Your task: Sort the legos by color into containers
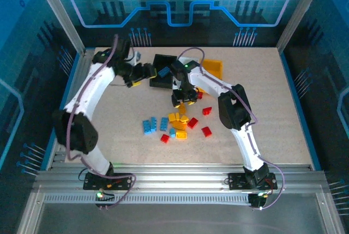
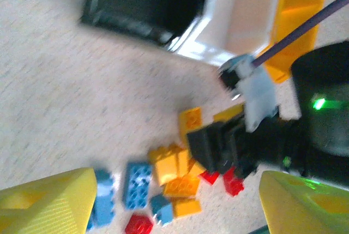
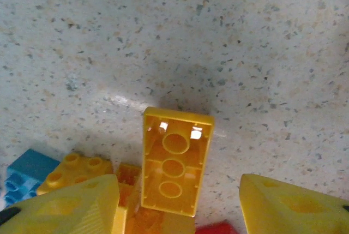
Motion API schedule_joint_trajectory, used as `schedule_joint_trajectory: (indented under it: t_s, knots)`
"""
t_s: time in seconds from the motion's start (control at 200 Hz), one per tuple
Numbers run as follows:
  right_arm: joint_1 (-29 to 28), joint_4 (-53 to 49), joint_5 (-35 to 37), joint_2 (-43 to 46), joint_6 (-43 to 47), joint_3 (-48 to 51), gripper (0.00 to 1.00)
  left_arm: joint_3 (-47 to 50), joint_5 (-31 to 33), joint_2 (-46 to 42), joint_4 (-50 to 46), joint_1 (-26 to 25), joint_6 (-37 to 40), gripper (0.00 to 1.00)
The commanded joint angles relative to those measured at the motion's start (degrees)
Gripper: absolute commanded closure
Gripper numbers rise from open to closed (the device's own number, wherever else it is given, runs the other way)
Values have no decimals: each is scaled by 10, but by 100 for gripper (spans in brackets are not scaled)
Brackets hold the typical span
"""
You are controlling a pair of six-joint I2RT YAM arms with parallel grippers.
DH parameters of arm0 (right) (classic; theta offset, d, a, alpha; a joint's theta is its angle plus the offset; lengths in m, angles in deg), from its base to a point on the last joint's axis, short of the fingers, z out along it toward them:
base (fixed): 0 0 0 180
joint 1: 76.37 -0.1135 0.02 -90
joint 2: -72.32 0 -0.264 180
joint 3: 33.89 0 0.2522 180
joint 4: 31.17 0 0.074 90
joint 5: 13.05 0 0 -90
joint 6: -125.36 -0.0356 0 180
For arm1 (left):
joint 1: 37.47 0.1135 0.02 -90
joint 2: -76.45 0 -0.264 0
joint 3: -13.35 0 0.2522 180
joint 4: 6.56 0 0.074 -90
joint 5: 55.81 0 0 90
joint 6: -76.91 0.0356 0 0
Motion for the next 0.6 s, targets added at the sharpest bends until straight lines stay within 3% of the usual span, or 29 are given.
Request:
schedule_joint_trajectory:
  t_s: [0.0, 0.28, 0.595]
  knots:
    - [-5, -19, 25, -30, 11, -21, 39, 89, 5, -65, 5, 29, -9, 20]
    - [-6, -6, 28, -51, 15, -14, 46, 243, 5, -174, 4, 40, -18, 17]
    - [-1, -9, 39, -31, 26, -43, 65, 338, -5, -209, 33, 40, -37, 15]
